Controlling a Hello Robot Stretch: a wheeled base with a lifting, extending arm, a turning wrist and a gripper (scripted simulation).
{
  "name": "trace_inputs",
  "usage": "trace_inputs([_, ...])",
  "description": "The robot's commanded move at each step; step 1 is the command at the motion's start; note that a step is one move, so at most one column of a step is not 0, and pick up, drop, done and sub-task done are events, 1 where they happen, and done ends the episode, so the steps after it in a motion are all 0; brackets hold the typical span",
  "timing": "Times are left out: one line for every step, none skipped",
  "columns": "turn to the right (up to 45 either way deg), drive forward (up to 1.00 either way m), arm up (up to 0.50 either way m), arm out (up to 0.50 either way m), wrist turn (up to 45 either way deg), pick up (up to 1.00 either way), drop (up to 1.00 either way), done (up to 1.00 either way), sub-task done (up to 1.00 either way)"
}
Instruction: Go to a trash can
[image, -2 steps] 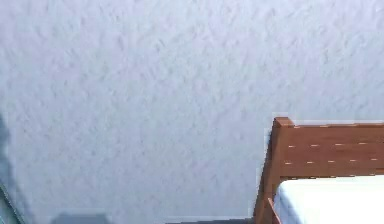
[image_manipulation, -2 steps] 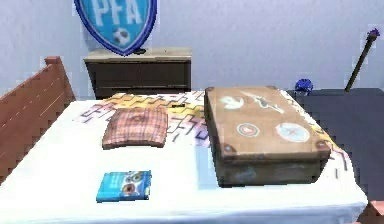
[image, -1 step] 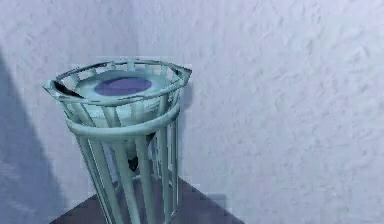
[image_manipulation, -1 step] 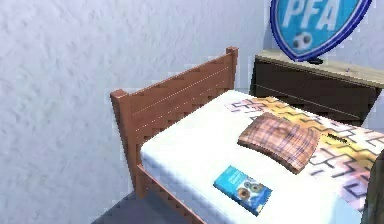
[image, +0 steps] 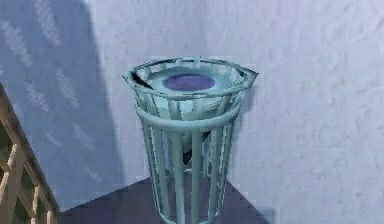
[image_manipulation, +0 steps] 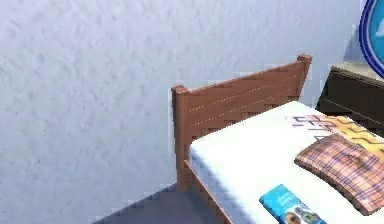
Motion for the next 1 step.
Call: trace_inputs([0.0,0.00,0.00,0.00,0.0,0.00,0.00,1.00,0.00])
